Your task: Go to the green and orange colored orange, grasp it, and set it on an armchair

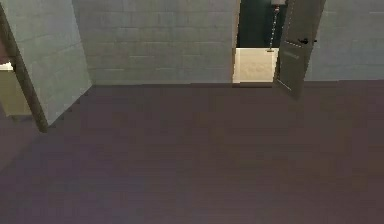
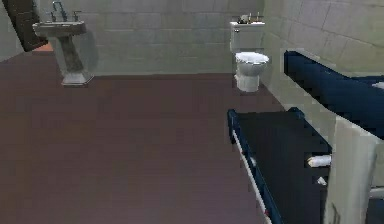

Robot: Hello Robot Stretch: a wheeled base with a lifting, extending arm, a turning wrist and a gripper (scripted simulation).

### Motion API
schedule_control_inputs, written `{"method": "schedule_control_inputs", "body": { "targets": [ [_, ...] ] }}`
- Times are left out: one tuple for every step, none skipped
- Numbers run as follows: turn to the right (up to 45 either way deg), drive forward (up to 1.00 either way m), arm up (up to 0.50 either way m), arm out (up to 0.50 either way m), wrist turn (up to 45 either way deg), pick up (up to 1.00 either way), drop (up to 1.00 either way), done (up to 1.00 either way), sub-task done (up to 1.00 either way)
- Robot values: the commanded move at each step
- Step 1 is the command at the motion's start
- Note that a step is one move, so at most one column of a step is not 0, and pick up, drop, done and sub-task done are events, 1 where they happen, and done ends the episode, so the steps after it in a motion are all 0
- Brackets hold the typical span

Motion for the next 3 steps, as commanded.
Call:
{"method": "schedule_control_inputs", "body": {
  "targets": [
    [0.0, 0.05, 0.0, 0.0, 0.0, 0.0, 0.0, 0.0, 0.0],
    [-39.0, 0.0, 0.0, 0.0, 0.0, 0.0, 0.0, 0.0, 0.0],
    [0.0, 1.0, 0.0, 0.0, 0.0, 0.0, 0.0, 0.0, 0.0]
  ]
}}
